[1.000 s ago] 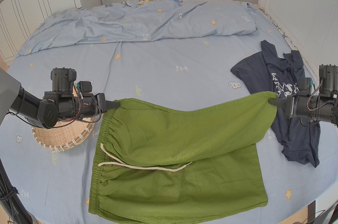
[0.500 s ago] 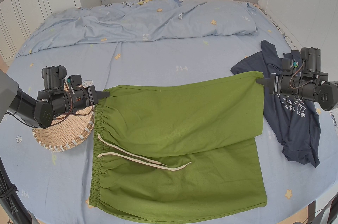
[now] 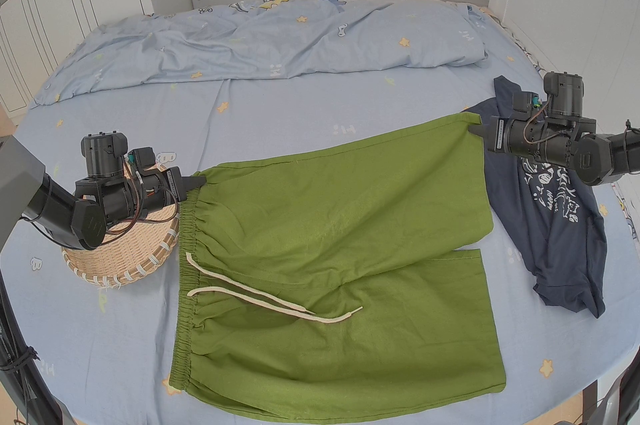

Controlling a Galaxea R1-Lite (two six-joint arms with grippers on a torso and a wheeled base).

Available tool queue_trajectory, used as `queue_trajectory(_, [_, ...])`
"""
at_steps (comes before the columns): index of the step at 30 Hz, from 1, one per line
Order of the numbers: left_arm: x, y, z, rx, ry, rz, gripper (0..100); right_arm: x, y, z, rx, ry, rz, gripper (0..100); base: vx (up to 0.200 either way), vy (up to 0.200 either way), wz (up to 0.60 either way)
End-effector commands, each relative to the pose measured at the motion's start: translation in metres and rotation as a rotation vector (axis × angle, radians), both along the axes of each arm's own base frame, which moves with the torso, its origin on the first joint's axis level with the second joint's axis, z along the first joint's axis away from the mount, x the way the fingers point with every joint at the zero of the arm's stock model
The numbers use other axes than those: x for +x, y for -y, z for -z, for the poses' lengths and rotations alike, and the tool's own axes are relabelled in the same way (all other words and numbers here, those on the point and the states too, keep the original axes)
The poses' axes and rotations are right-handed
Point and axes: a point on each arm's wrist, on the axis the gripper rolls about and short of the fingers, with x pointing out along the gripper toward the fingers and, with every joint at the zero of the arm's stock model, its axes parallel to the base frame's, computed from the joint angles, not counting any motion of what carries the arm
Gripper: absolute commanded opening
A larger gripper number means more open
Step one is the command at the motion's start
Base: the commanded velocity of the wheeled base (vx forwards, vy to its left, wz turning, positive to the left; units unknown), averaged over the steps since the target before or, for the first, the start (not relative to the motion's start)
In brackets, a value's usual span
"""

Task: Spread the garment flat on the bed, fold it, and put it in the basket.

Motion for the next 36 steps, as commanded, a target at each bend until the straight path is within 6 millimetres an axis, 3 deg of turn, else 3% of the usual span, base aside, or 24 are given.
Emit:
queue_trajectory(1, [0.004, -0.002, 0.005, 0.0, -0.005, -0.006, 0, 0.017, -0.011, 0.008, -0.006, -0.008, 0.002, 0, 0.0, 0.0, 0.0])
queue_trajectory(18, [0.014, -0.007, 0.004, -0.004, 0.097, -0.032, 0, 0.03, -0.019, 0.024, -0.012, -0.01, 0.004, 0, 0.0, 0.0, 0.0])
queue_trajectory(28, [0.018, -0.009, 0.005, -0.001, 0.102, -0.058, 0, 0.039, -0.017, 0.02, -0.001, 0.021, 0.048, 0, 0.0, 0.0, 0.0])
queue_trajectory(36, [0.019, -0.011, 0.004, 0.0, 0.105, -0.064, 0, 0.05, -0.017, 0.028, 0.003, 0.031, 0.074, 0, 0.0, 0.0, 0.0])
